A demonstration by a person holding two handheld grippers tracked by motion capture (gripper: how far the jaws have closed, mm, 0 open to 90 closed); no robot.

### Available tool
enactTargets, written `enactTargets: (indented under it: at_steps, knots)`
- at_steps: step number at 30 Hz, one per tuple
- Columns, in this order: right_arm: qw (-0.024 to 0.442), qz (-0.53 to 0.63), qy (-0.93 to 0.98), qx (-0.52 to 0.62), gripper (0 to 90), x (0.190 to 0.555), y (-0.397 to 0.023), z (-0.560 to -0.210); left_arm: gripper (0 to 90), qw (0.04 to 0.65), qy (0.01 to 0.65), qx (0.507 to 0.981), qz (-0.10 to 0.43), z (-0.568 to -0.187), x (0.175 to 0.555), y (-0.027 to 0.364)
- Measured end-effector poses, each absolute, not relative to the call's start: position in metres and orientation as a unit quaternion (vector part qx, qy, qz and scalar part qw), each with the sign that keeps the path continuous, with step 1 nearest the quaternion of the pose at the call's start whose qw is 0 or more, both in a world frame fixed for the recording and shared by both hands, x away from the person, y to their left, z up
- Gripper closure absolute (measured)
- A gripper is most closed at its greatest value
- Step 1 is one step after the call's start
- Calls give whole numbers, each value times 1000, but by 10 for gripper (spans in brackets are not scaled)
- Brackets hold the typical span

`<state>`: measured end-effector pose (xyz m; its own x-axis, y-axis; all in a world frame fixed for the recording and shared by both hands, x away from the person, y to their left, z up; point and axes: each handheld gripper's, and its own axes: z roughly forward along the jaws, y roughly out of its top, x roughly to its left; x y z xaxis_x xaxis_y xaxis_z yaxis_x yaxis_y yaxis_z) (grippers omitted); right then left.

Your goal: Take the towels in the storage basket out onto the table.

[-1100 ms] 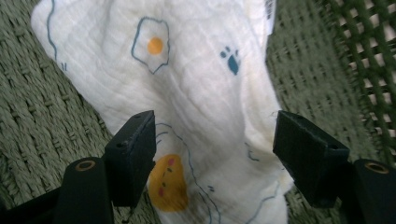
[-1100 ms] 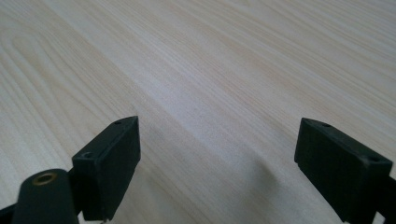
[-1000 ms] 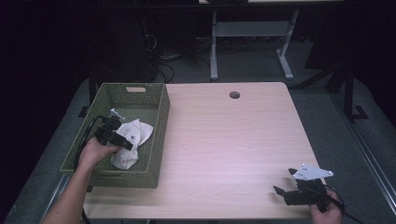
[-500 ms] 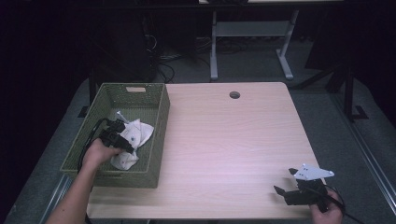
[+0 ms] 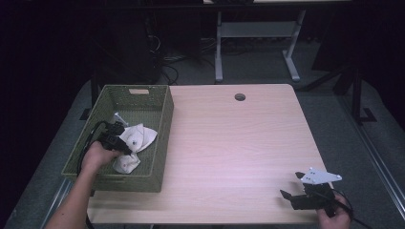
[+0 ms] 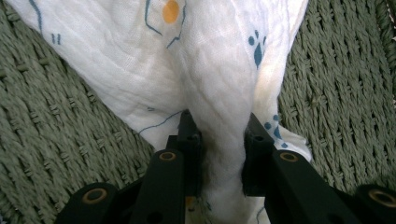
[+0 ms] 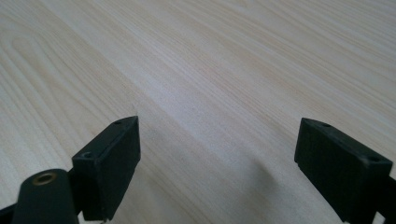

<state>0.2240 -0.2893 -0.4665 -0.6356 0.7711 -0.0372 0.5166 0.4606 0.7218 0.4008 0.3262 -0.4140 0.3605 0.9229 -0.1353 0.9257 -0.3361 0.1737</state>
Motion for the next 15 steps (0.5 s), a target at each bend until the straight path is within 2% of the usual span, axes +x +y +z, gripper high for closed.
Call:
enactTargets:
  at_steps: [15]
  knots:
    - [183,348,833,389,140,225,-292,-469,743,160,575,802,-4,-400,398,336]
